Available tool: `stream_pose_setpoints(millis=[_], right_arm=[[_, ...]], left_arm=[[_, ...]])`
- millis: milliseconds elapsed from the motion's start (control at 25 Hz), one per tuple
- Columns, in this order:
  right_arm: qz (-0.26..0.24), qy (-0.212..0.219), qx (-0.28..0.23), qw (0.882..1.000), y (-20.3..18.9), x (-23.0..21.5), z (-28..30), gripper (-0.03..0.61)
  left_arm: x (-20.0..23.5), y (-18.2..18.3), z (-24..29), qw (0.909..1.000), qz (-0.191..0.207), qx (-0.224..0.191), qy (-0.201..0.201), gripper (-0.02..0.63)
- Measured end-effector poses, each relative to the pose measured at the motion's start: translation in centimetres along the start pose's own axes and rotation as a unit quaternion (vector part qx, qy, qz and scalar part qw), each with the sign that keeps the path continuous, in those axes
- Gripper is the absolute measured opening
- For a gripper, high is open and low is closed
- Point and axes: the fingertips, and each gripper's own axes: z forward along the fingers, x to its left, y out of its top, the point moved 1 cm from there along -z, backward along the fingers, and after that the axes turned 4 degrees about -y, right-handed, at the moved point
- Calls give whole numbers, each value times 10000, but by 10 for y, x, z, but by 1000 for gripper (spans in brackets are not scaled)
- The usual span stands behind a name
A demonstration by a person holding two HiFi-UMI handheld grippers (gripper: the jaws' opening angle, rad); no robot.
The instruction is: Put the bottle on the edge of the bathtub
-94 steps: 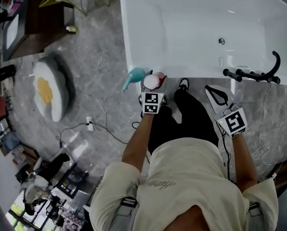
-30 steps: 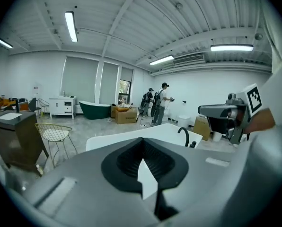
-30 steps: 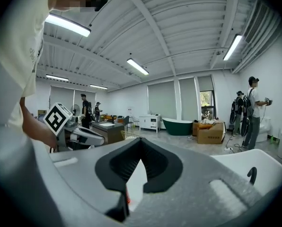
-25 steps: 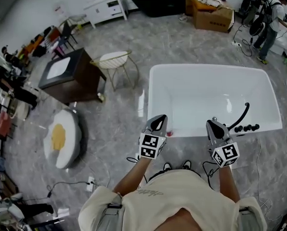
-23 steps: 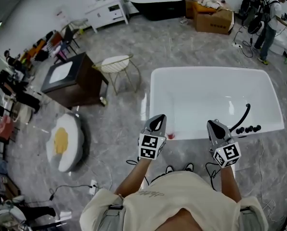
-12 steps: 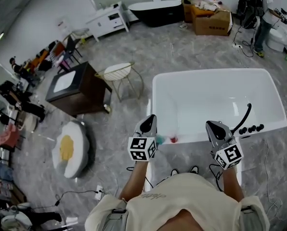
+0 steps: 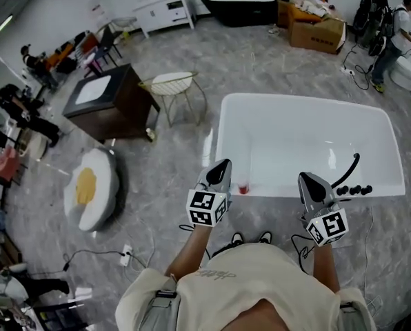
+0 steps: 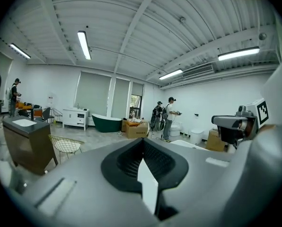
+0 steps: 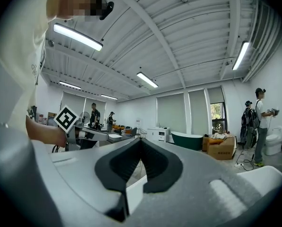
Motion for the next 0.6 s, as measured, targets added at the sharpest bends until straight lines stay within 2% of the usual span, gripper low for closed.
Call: stream_pose_setpoints(millis=[160,360,600], right_arm=[[10,-92,97,9999,-5,2,-4,2],[126,-97,144,9998,-11,12,-2,2],[17,-40,98,9999,-6,16,4,2]], left_arm=[[-6,-8,-6,9993,-299,15,-232,14],[12,-22,-15,9984,-556,93,-95,14],[26,-18,-17,9988,-485,20,35,14]])
